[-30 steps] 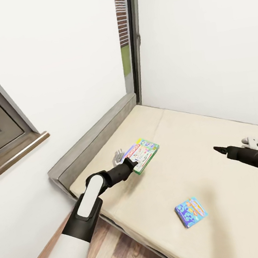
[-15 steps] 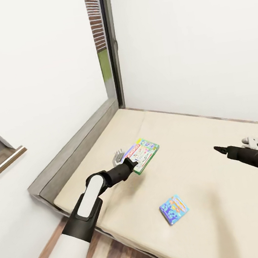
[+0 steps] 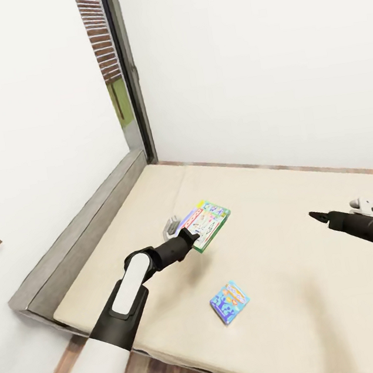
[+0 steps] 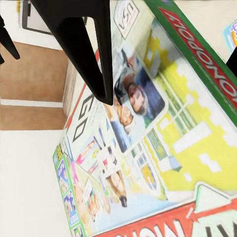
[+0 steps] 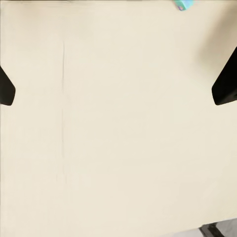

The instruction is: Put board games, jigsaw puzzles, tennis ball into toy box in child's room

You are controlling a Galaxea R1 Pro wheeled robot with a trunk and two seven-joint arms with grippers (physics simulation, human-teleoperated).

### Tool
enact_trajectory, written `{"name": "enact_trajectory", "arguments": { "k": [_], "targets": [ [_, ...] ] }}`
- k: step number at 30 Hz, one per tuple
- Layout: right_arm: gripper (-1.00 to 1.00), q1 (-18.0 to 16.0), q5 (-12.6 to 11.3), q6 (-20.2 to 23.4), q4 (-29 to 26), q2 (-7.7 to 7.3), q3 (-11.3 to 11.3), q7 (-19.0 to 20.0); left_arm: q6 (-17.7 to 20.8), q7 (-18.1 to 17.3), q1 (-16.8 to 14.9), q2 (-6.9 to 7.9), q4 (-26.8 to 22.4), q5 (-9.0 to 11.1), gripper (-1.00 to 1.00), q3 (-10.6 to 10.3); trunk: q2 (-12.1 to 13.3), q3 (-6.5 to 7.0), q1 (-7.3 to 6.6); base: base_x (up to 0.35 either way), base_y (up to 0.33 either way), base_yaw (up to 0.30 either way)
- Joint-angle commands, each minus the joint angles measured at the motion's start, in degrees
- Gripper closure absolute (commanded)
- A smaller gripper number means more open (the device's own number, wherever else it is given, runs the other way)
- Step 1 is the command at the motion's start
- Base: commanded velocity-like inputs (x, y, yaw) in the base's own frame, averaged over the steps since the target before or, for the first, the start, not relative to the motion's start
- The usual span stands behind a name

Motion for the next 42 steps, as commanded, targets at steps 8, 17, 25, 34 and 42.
{"name": "enact_trajectory", "arguments": {
  "k": [8, 17, 25, 34, 42],
  "targets": [
    [-1.00, -0.1, -0.5, 0.4, 0.0, -0.06, -0.1, -0.2, 0.0, 0.6, 0.0, -0.01, -0.1, 0.7, 1.00, -0.1, 3.2, 1.40, -1.76, 0.000, 0.000, -0.283],
    [-1.00, -0.1, -0.6, 0.4, 0.0, -0.31, 0.0, -0.2, 0.0, 0.6, 0.0, -0.01, -0.1, 0.6, 1.00, -0.1, 6.8, 3.01, -3.74, 0.000, 0.000, -0.283],
    [-1.00, 0.0, -0.6, 0.4, 0.0, -0.67, 0.5, -0.1, 0.0, 0.6, 0.0, -0.01, -0.1, 0.4, 1.00, 0.0, 10.0, 4.45, -5.50, 0.000, 0.000, -0.283],
    [-1.00, 0.0, -0.6, 0.4, 0.0, -0.76, 0.5, -0.1, 0.0, 0.6, 0.0, -0.01, -0.1, 0.3, 1.00, 0.1, 13.6, 6.06, -7.47, 0.000, 0.000, -0.283],
    [-1.00, 0.0, -0.6, 0.4, 0.0, -0.73, 0.6, -0.1, 0.0, 0.6, 0.0, -0.01, -0.1, 0.6, 1.00, 0.1, 16.8, 7.50, -9.23, 0.000, 0.000, -0.282]
  ]
}}
